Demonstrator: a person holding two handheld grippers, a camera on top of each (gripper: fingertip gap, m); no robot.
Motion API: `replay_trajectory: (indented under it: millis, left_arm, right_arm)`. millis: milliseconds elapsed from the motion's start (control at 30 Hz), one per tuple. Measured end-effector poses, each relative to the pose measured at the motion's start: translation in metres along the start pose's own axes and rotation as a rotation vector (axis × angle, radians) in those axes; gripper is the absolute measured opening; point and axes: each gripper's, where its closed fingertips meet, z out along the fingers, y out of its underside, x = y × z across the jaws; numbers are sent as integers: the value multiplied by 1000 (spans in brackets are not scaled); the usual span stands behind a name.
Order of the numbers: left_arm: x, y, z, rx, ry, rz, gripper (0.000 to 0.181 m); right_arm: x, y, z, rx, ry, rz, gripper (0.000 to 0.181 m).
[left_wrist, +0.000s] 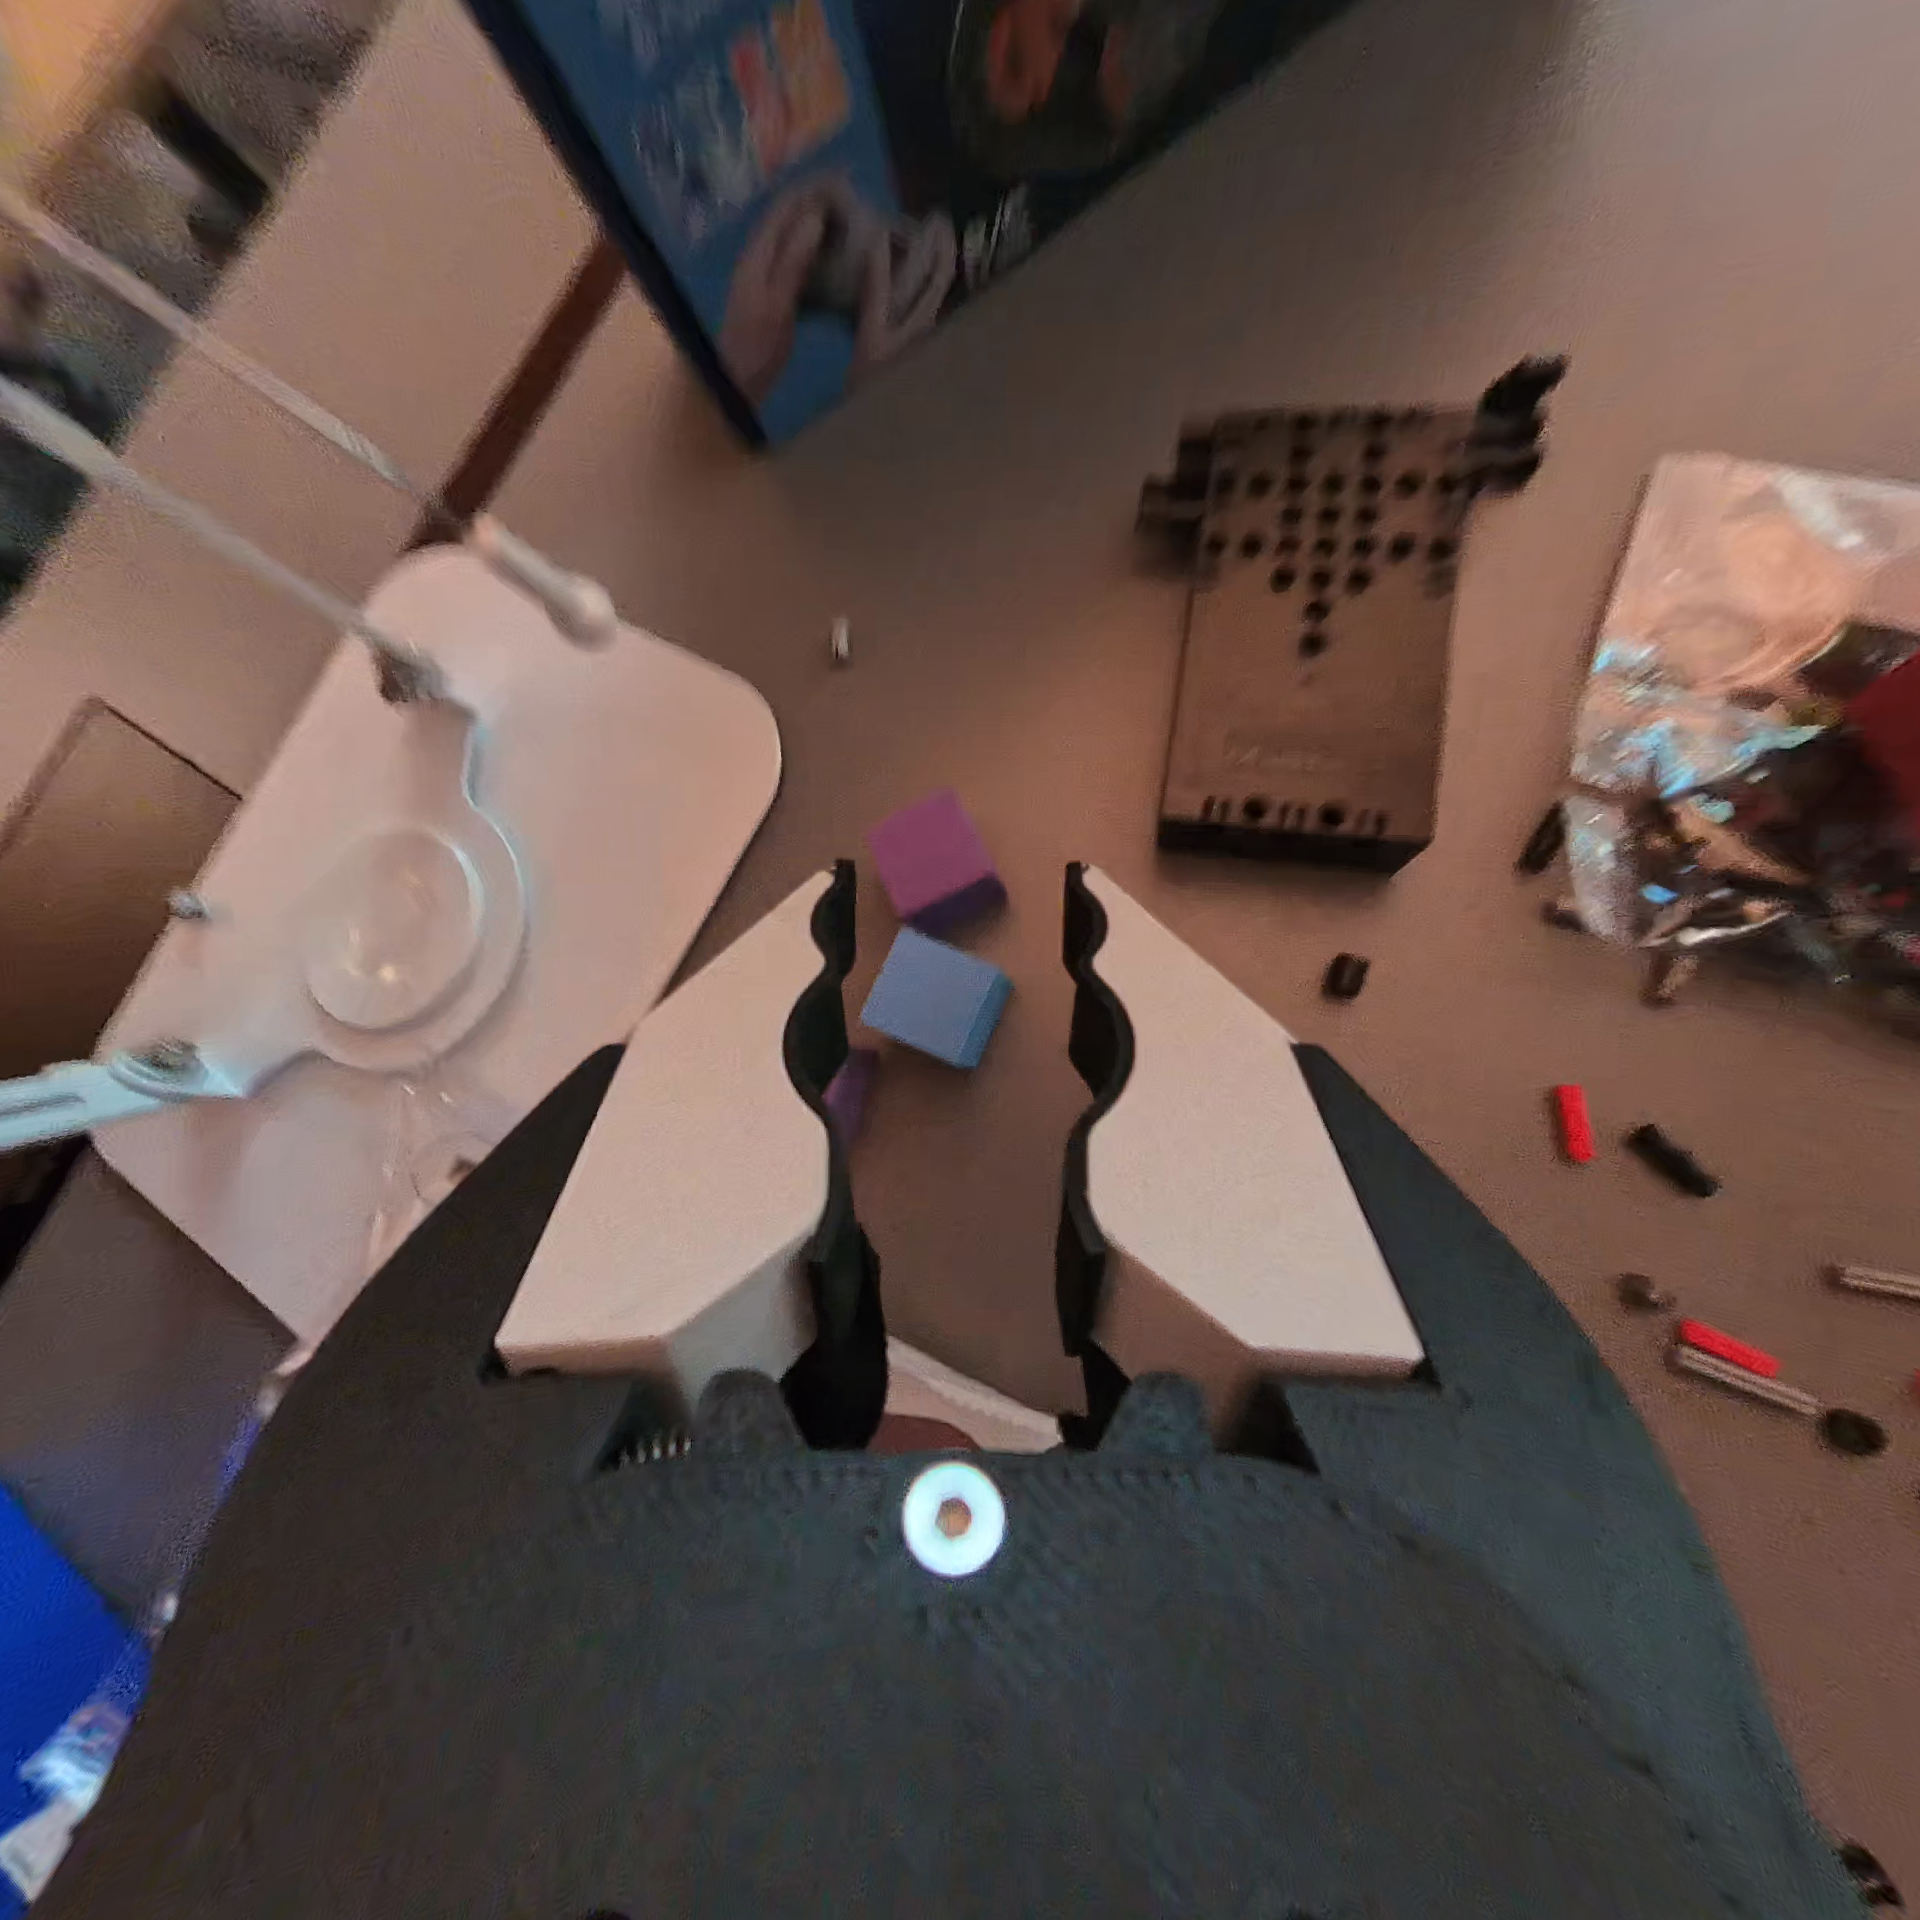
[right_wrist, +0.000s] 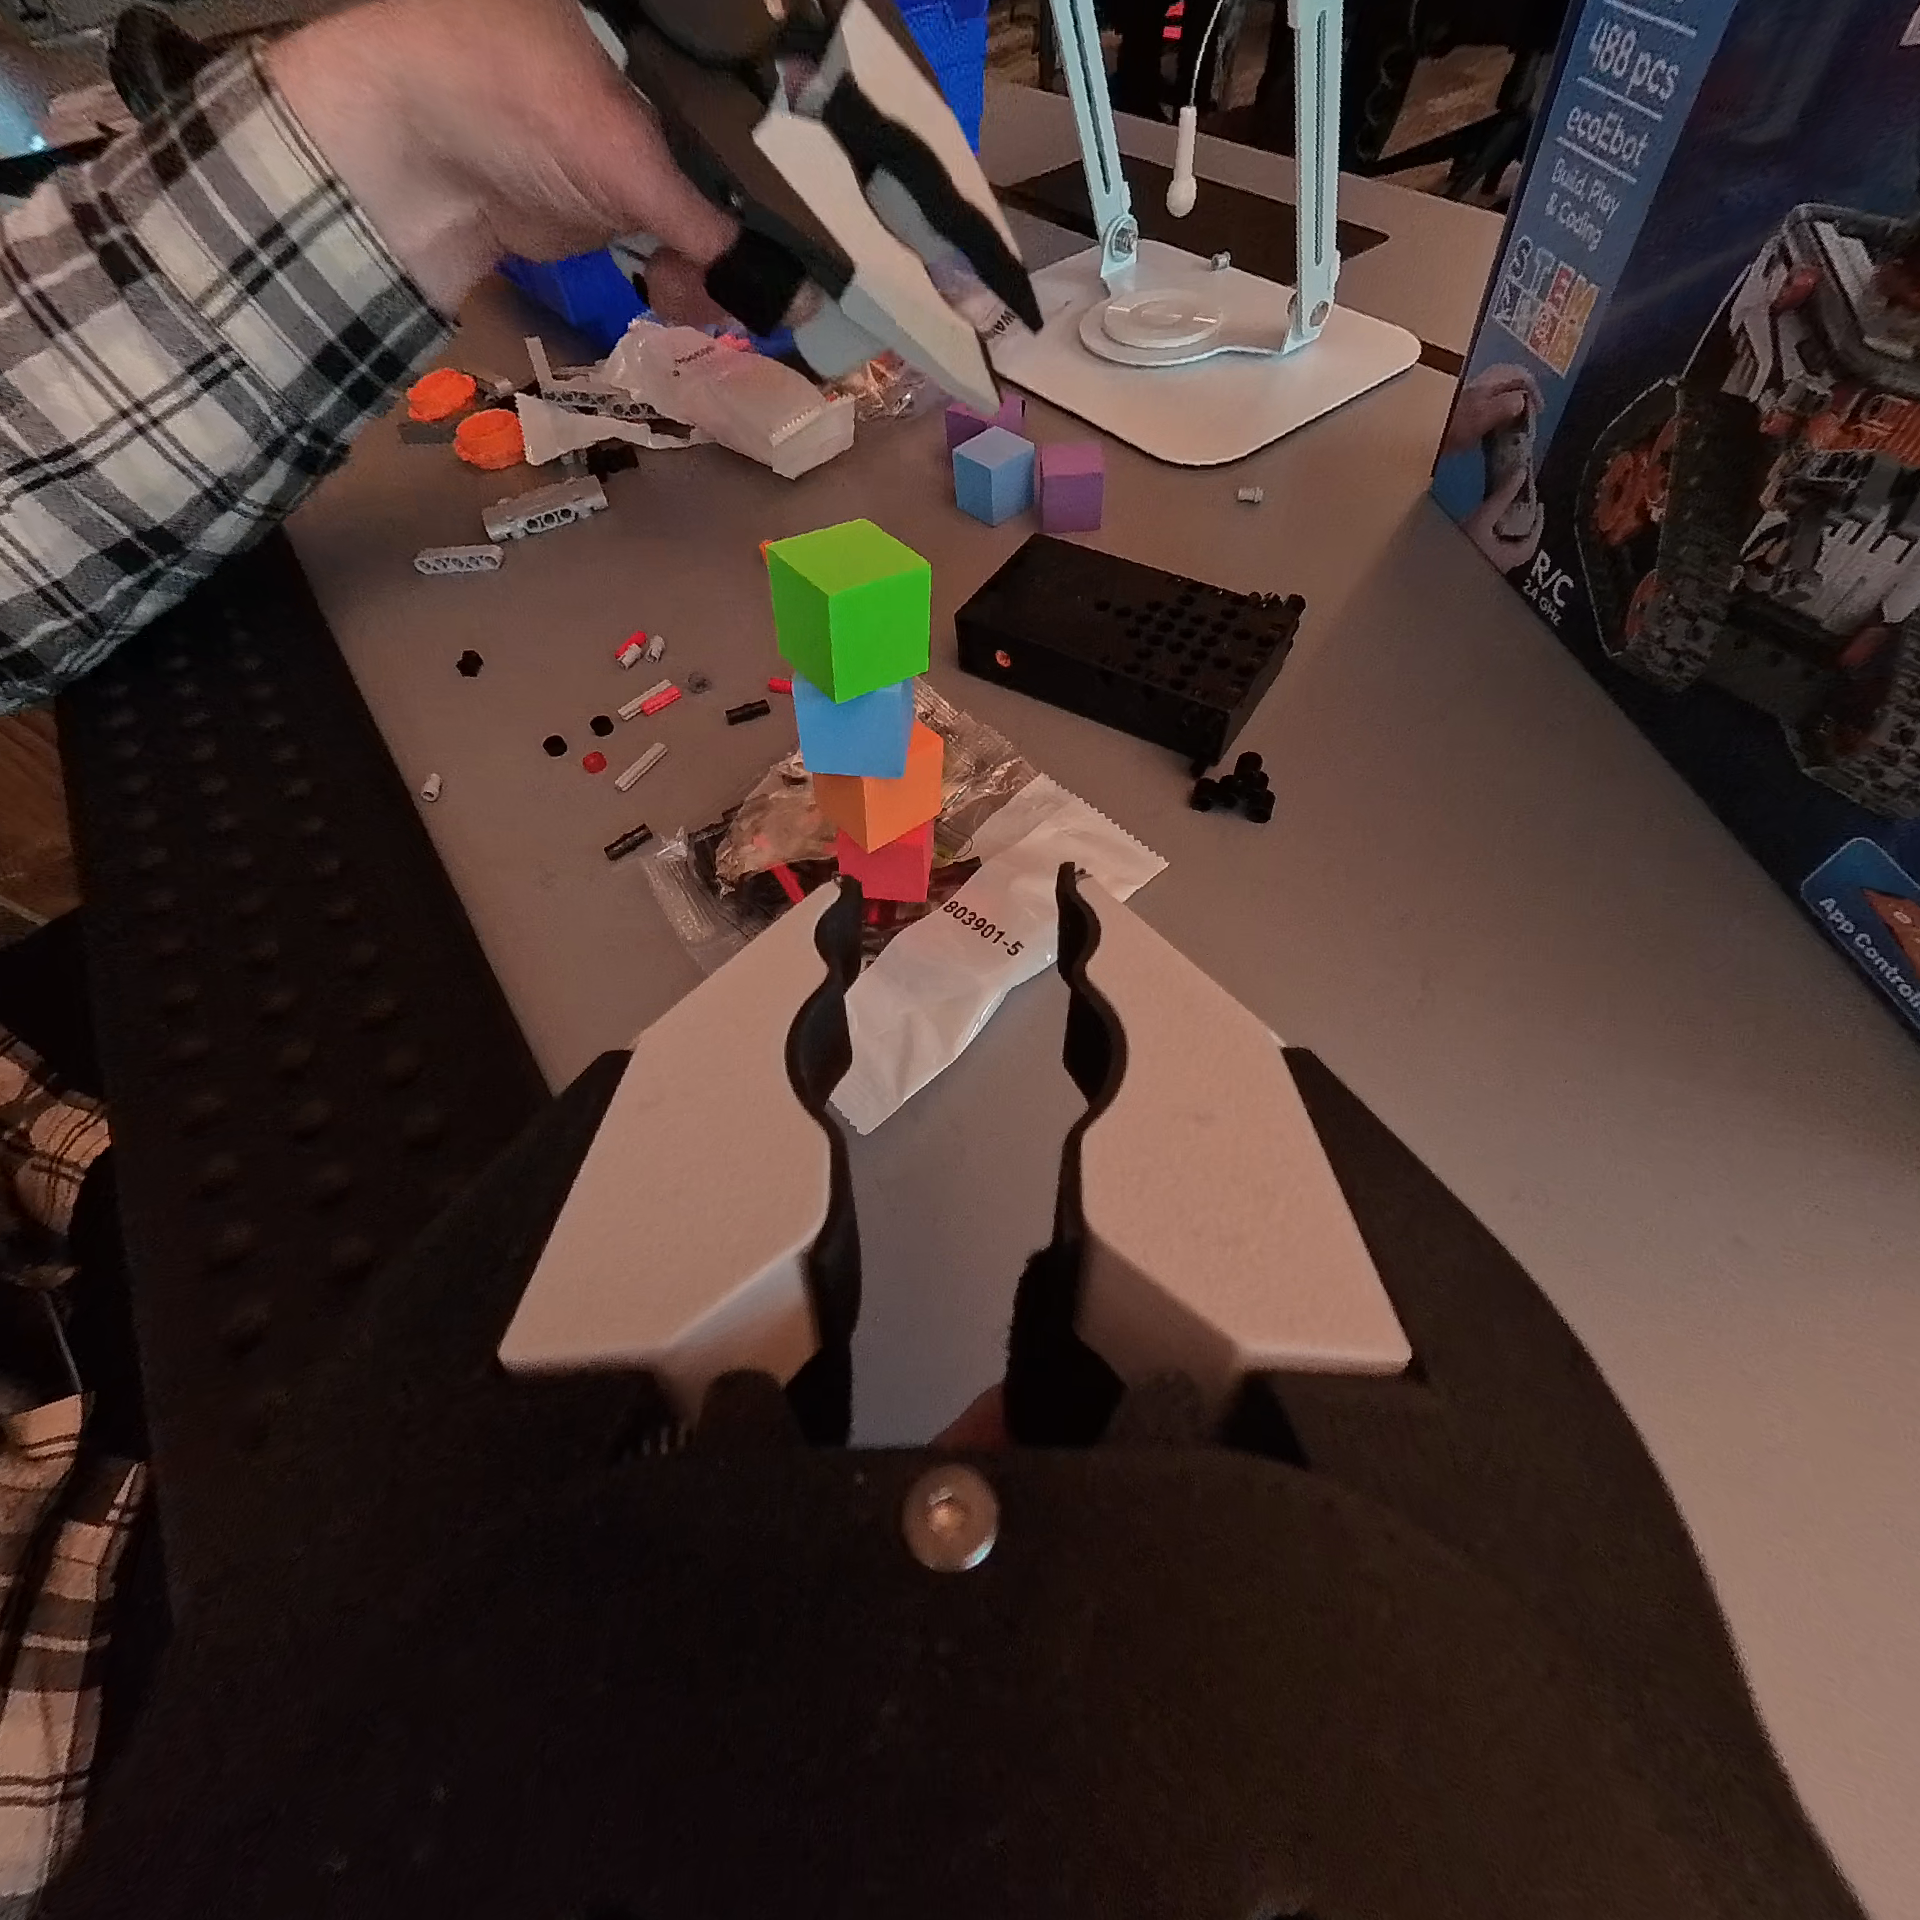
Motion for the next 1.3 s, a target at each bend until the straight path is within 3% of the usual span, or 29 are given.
replay_trajectory:
  millis: [167,300,467,567,633,767,833,1000,1300]
  left_arm:
    - [-3,33,17,-107,-12,28,41]
    - [-5,38,22,-140,-37,56,29]
    - [-7,37,18,-132,-54,70,27]
    - [2,16,-4,-62,-26,67,27]
    - [19,-13,-28,36,20,74,27]
    - [86,-83,-82,261,210,156,27]
    - [117,-103,-96,296,270,226,27]
    - [164,-115,-92,261,374,316,27]
    - [172,-104,-64,162,395,326,27]
  right_arm:
    - [3,3,1,-2,0,8,37]
    - [2,3,3,-3,-4,5,37]
    - [1,2,-1,2,2,4,37]
    - [0,1,-3,4,4,2,37]
    - [0,2,-4,3,3,2,37]
    - [0,5,-1,-8,1,4,37]
    - [0,5,-1,-10,1,6,37]
    - [0,5,0,-5,-1,12,37]
    - [0,5,-1,0,-4,13,37]
